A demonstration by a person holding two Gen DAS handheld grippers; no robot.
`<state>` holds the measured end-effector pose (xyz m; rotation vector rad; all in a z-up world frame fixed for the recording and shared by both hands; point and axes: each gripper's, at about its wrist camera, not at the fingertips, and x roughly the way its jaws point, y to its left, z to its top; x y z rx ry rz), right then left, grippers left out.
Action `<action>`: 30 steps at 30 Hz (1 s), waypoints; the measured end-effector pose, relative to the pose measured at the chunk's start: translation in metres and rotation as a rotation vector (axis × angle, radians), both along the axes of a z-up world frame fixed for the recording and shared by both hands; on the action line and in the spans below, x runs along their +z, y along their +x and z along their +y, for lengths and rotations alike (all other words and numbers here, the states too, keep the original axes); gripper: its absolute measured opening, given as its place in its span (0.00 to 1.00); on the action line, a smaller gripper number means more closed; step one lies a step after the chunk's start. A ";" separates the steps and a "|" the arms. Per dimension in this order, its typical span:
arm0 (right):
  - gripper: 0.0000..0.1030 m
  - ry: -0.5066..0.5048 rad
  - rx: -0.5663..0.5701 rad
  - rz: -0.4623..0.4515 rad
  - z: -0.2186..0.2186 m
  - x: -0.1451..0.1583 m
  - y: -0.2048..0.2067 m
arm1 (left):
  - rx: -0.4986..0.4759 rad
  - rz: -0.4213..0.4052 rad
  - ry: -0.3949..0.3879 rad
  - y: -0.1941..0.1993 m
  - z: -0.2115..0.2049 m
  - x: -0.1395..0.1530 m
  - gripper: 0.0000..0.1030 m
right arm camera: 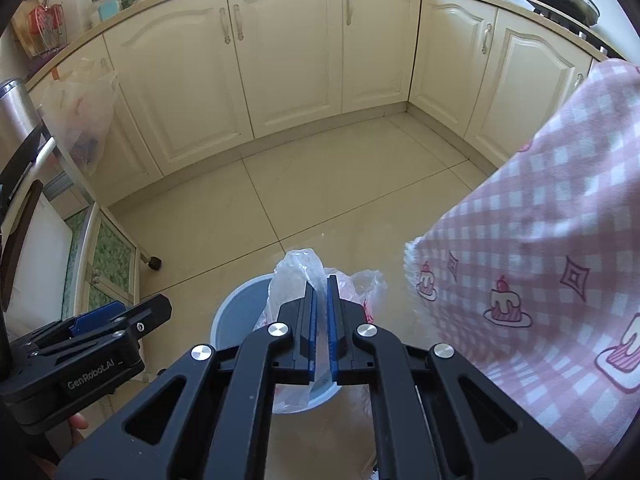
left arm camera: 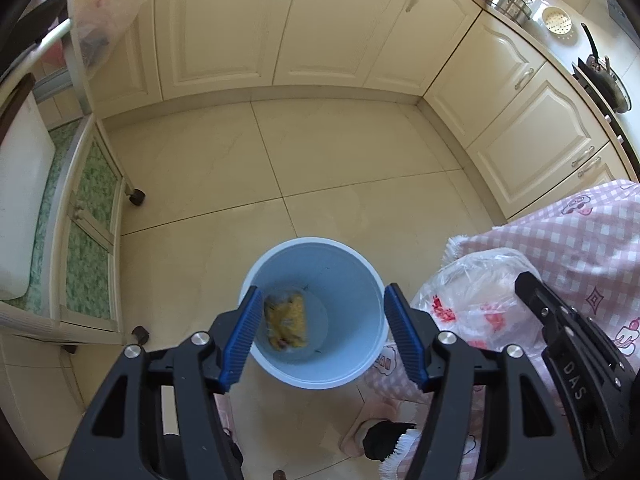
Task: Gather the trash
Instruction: 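Carry the gold bag with the left gripper over the blue bin and release, then grasp the dark snack wrapper on the table with the left gripper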
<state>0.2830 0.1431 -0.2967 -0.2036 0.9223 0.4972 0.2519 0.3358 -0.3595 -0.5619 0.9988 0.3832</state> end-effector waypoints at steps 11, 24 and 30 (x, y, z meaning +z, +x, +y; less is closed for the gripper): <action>0.20 0.053 0.041 -0.036 0.027 0.026 0.000 | 0.022 -0.049 0.018 -0.010 0.001 0.031 0.61; 0.38 0.113 -0.056 -0.194 -0.045 0.114 -0.037 | -0.094 -0.212 0.041 -0.026 -0.060 0.116 0.62; 0.41 0.143 -0.159 -0.334 -0.116 0.171 -0.073 | -0.235 -0.338 0.045 -0.035 -0.126 0.172 0.64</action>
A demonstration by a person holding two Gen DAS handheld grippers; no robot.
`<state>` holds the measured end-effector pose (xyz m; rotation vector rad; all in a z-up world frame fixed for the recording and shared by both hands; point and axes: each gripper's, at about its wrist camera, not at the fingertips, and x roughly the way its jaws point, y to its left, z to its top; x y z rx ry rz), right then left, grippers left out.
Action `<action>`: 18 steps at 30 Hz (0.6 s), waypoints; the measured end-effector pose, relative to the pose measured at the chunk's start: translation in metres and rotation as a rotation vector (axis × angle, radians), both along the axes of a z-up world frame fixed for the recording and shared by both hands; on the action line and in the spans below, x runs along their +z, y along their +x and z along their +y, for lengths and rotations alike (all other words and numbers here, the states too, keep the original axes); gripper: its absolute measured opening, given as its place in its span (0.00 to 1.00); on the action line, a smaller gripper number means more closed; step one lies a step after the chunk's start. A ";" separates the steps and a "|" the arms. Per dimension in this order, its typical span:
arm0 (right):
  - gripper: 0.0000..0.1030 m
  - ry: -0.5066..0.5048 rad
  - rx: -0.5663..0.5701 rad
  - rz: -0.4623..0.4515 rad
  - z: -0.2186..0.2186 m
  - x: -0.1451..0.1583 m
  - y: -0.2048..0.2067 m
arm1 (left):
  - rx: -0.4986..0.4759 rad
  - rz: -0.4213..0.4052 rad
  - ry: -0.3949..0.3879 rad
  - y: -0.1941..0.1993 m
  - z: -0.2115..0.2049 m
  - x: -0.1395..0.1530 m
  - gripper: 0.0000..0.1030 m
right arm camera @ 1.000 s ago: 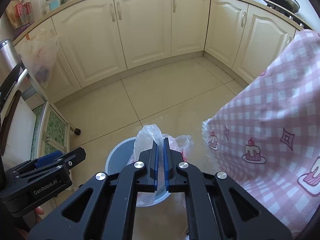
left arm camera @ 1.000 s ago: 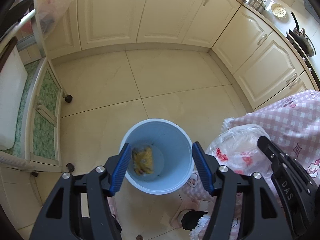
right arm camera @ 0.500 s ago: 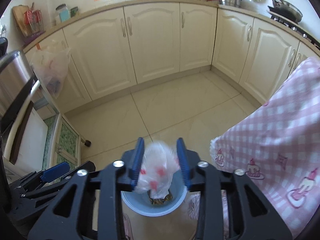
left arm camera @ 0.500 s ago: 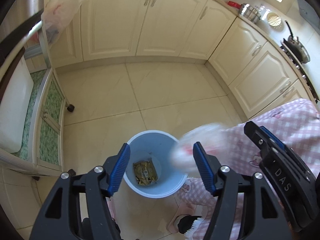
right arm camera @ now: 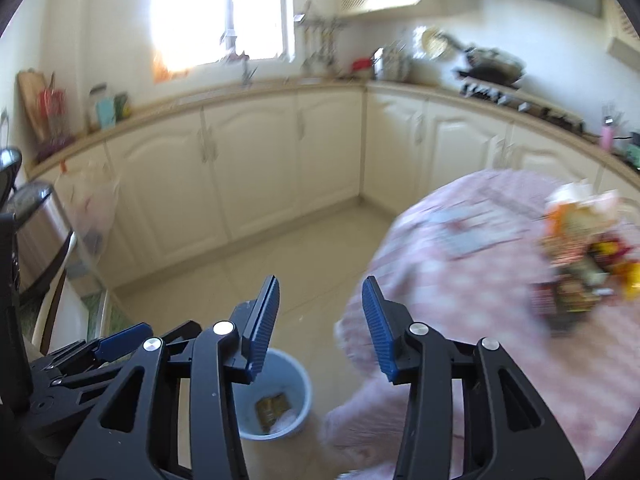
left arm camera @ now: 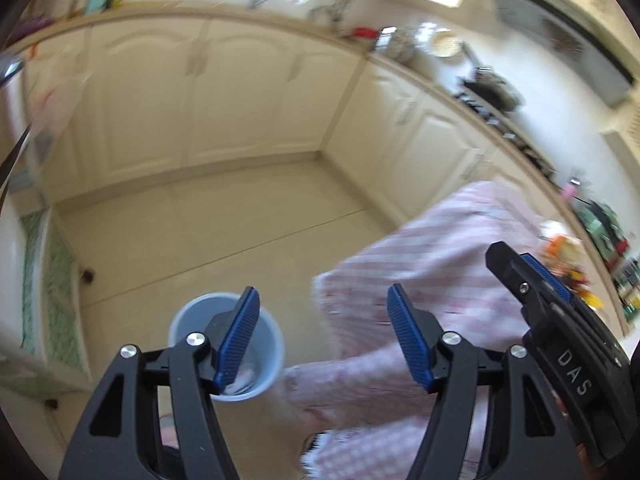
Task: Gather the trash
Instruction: 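Grasp the dark snack wrapper on the table with the left gripper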
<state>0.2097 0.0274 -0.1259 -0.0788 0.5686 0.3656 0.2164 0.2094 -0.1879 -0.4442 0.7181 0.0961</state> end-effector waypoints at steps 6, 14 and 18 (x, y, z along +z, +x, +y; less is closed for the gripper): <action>0.44 0.034 -0.138 -0.065 -0.082 0.028 -0.024 | -0.164 -0.086 0.013 -0.005 -0.080 0.038 0.67; 0.46 0.065 -0.326 -0.055 -0.182 0.028 -0.028 | -0.326 -0.078 0.008 0.023 -0.170 0.051 0.67; 0.48 0.087 -0.382 -0.030 -0.220 0.024 -0.024 | -0.358 -0.055 0.019 0.043 -0.196 0.045 0.67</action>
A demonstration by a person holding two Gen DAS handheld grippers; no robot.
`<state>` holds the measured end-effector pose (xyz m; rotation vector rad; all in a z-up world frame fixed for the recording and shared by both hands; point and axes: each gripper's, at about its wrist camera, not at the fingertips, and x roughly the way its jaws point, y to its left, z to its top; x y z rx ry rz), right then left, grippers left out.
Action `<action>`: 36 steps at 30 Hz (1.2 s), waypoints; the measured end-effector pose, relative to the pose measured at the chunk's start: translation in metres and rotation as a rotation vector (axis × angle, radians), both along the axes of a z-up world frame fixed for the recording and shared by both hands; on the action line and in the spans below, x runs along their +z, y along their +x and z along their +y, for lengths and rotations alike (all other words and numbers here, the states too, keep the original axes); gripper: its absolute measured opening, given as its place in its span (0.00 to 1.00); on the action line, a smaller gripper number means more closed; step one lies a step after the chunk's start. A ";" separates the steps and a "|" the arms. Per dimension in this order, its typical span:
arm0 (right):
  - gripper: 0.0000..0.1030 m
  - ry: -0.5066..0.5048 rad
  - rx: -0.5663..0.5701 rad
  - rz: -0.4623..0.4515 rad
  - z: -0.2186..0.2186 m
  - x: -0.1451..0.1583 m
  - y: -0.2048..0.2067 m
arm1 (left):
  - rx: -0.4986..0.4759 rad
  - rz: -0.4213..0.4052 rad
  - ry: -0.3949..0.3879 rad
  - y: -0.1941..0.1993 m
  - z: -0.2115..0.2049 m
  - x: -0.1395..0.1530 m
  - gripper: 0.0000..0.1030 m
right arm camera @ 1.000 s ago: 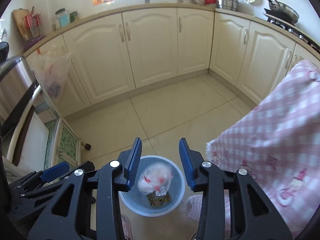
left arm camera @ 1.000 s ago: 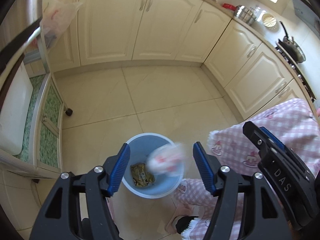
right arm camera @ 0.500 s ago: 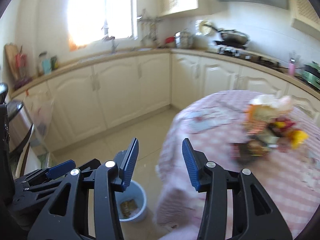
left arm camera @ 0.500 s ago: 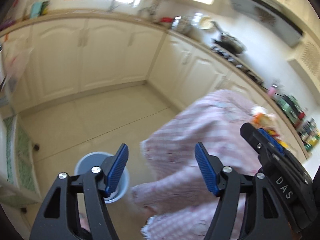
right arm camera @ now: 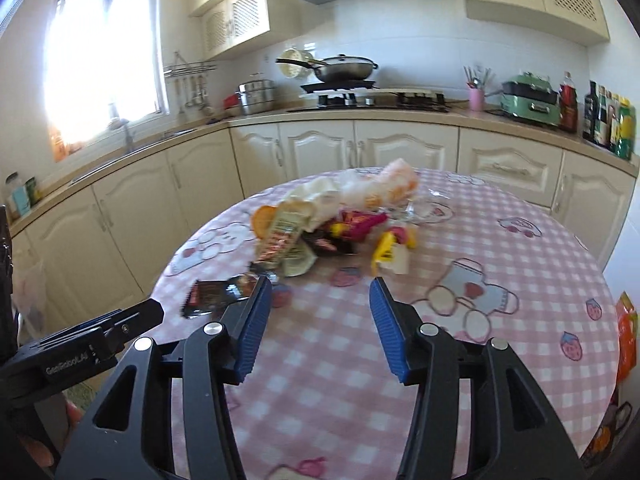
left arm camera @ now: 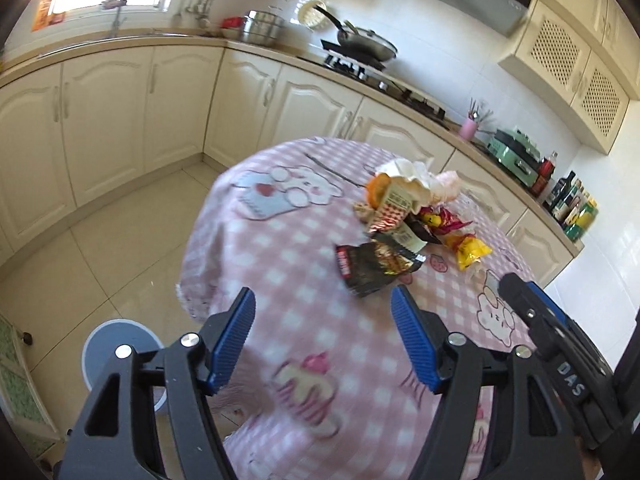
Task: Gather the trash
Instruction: 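Grasp the dark snack wrapper on the table with the left gripper, then grasp the yellow-pink candy wrapper with the right gripper while the left holds the dark wrapper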
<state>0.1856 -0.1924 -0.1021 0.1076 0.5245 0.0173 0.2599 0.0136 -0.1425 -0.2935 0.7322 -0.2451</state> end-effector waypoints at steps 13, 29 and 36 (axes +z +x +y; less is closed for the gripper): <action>0.51 0.077 0.001 0.094 -0.036 -0.013 0.022 | -0.068 0.084 0.055 0.058 -0.035 -0.019 0.23; 0.57 0.083 -0.058 0.185 -0.048 -0.013 0.078 | 0.047 -0.142 -0.013 0.035 -0.003 0.024 0.06; 0.27 0.116 -0.066 0.282 -0.061 -0.028 0.110 | 0.045 -0.112 -0.029 0.044 0.003 0.016 0.06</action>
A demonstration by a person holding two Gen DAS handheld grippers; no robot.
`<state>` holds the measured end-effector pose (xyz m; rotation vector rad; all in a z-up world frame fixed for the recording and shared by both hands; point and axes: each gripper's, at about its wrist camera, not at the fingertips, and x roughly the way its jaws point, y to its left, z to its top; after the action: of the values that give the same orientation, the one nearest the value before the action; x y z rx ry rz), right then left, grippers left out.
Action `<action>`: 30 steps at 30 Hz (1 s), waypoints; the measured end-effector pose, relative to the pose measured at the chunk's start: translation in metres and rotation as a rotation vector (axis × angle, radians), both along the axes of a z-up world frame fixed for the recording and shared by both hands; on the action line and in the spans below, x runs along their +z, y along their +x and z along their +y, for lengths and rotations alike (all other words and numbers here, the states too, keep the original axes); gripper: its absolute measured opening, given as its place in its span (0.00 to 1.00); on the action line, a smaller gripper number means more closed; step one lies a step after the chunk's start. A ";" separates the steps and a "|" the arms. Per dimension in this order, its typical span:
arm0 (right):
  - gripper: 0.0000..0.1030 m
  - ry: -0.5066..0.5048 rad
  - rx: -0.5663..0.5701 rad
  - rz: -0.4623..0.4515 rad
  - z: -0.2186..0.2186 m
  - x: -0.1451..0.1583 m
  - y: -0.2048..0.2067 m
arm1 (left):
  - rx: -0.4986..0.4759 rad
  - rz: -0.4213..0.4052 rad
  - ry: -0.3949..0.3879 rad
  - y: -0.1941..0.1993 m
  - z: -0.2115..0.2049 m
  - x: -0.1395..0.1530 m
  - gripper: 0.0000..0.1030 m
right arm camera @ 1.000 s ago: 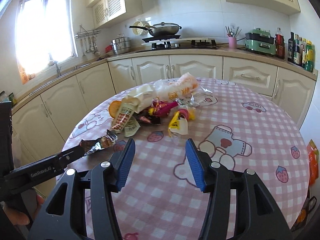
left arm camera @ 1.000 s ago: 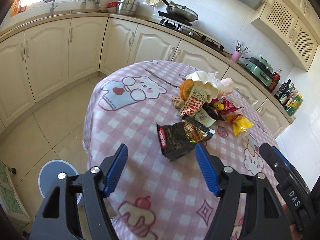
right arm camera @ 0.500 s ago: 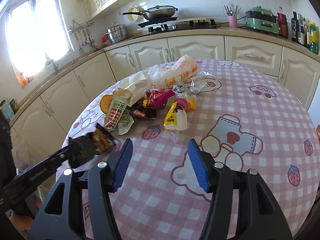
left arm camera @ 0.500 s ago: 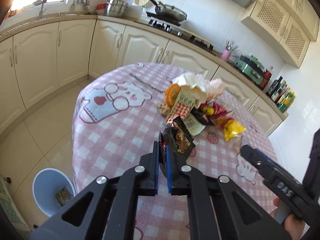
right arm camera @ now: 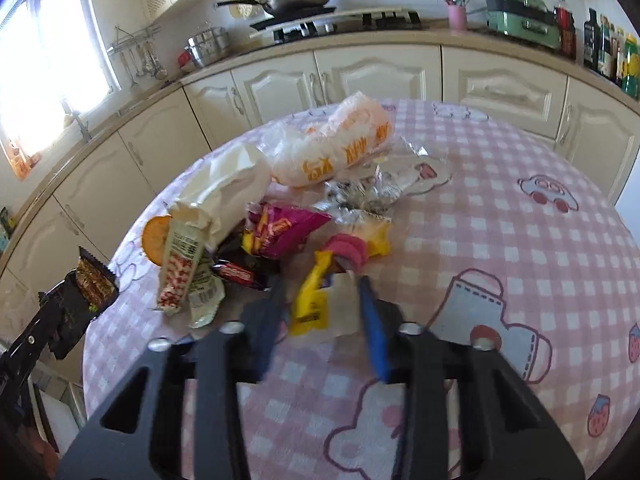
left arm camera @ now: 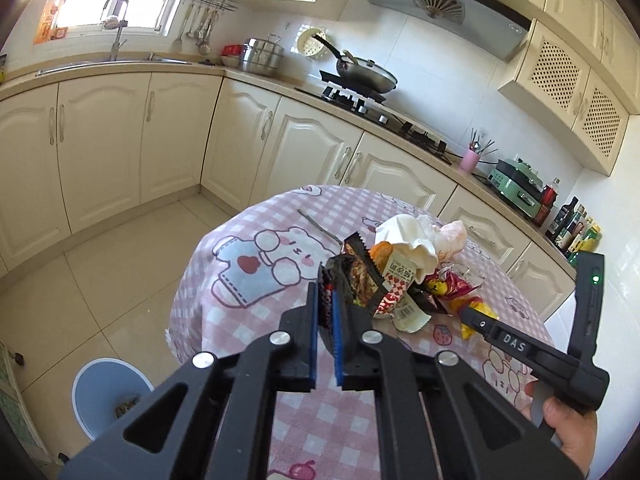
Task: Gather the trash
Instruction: 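Grasp the yellow-pink candy wrapper with the right gripper while the left holds the dark wrapper, then move both grippers over the blue bin and open them to drop the wrappers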
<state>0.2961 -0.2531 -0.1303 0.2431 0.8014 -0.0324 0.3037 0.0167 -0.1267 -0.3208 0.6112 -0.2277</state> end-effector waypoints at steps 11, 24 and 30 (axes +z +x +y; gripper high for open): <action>0.12 -0.043 -0.020 -0.125 -0.001 0.028 -0.059 | -0.024 -0.038 -0.028 -0.024 0.004 0.012 0.06; 0.12 -0.001 0.330 -0.214 0.129 0.057 -0.095 | 0.123 -0.040 -0.036 -0.079 0.085 0.012 0.06; 0.12 0.013 0.516 -0.166 0.216 0.038 -0.089 | 0.227 0.020 -0.024 -0.095 0.143 -0.011 0.06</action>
<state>0.2070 -0.0367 -0.0920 0.0450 0.6799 0.4733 0.2087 0.1596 -0.1375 -0.4128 0.5873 -0.0136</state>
